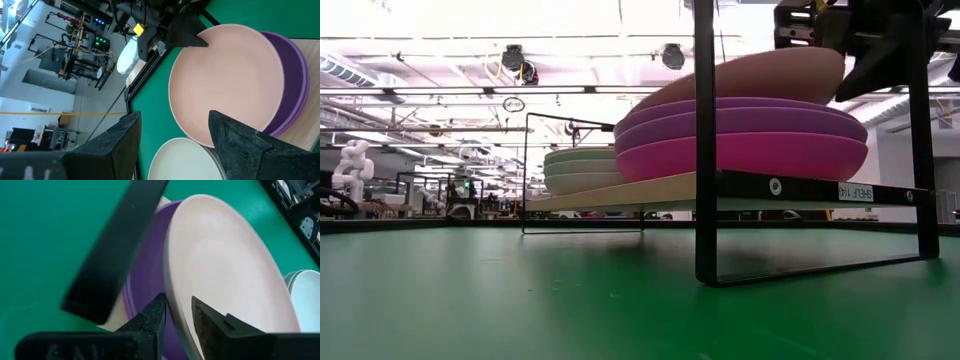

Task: Place and stack plates onto a shelf
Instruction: Stack the orange plate on top of the violet plate on the shelf, then return to Home Position

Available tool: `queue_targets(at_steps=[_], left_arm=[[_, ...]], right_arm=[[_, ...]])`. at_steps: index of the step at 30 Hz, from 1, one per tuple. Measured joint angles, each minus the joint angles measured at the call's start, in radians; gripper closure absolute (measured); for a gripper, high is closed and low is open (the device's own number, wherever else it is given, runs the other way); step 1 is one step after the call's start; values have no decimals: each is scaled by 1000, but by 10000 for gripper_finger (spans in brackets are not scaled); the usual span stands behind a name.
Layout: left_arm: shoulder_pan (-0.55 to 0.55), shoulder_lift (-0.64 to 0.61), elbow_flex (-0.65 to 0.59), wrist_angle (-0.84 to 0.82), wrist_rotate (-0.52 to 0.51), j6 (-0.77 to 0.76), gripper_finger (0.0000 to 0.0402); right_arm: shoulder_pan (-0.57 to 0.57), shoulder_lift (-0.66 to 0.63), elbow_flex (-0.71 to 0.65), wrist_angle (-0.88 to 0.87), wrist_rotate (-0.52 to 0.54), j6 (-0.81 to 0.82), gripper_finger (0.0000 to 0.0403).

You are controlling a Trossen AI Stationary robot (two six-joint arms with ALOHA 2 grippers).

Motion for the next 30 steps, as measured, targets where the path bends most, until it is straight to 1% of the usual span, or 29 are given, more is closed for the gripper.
queue_targets(at_steps=[6, 14, 18, 21, 24, 27, 29, 30], left_arm=[[0, 0, 0, 0, 0, 0, 165], [0, 0, 0, 0, 0, 0, 165], [0, 0, 0, 0, 0, -3, 165], [2, 0, 0, 2, 0, -5, 165], [12, 0, -1, 24, 0, -34, 165], [36, -1, -1, 74, 1, -123, 169], [54, -22, -2, 78, 8, -166, 183], [62, -36, -2, 81, 16, -181, 195]], right_arm=[[18, -13, 0, -4, 4, 51, 299], [18, -99, 0, -43, 2, 94, 259], [18, -164, 1, -90, 6, 136, 251], [17, -214, 1, -86, 16, 185, 252], [17, -259, 1, -58, 116, 267, 260], [17, -297, 1, -1, 272, 315, 270], [16, -315, 1, 40, 351, 319, 279], [16, -321, 1, 61, 370, 316, 285]])
